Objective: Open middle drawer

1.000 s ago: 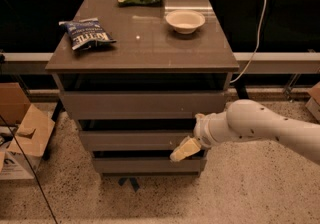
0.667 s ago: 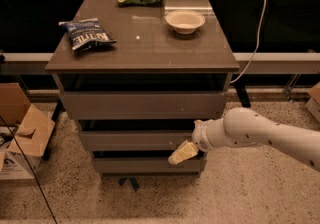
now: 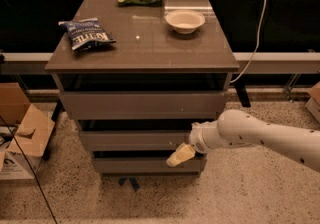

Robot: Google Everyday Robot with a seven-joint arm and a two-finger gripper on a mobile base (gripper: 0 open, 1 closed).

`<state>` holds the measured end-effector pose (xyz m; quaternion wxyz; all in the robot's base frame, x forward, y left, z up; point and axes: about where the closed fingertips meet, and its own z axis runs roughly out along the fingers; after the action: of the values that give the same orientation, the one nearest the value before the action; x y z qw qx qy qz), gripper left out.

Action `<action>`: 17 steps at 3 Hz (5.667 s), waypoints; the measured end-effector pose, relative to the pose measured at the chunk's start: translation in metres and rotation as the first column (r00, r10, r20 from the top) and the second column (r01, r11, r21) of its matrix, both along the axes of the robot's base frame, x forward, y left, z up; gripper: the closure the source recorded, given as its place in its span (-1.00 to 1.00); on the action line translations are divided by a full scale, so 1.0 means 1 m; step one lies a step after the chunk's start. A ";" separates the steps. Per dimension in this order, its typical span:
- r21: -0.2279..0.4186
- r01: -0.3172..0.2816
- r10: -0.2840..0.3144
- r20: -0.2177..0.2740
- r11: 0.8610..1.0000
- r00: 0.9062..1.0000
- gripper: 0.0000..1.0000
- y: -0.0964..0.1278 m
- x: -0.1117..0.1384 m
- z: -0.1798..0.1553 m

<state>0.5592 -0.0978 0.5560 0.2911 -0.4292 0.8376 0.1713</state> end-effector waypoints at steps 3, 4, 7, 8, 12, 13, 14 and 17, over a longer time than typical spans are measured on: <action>-0.068 -0.021 0.024 0.036 0.997 0.999 -1.00 0.002 0.026 -0.055; -0.022 -0.020 0.021 0.051 1.000 0.998 -1.00 0.001 0.043 -0.066; 0.120 0.063 -0.066 0.021 0.991 0.998 -1.00 -0.014 0.098 -0.110; 0.099 0.061 -0.059 -0.021 0.993 0.998 -0.62 -0.019 0.096 -0.123; 0.079 0.059 -0.057 -0.027 0.995 0.998 -0.47 -0.022 0.096 -0.117; 0.079 0.059 -0.057 -0.027 0.995 0.998 -0.93 -0.022 0.096 -0.117; 0.032 0.026 -0.025 -0.027 0.999 0.999 -1.00 -0.016 0.093 -0.123; -0.145 -0.194 0.181 -0.097 0.970 0.979 0.39 -0.011 0.069 -0.143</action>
Offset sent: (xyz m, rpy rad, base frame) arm 0.0215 -0.0006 -0.0643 -0.1051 -0.0242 0.0227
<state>0.6277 -0.1092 0.4130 0.2045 -0.5201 0.8154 0.1509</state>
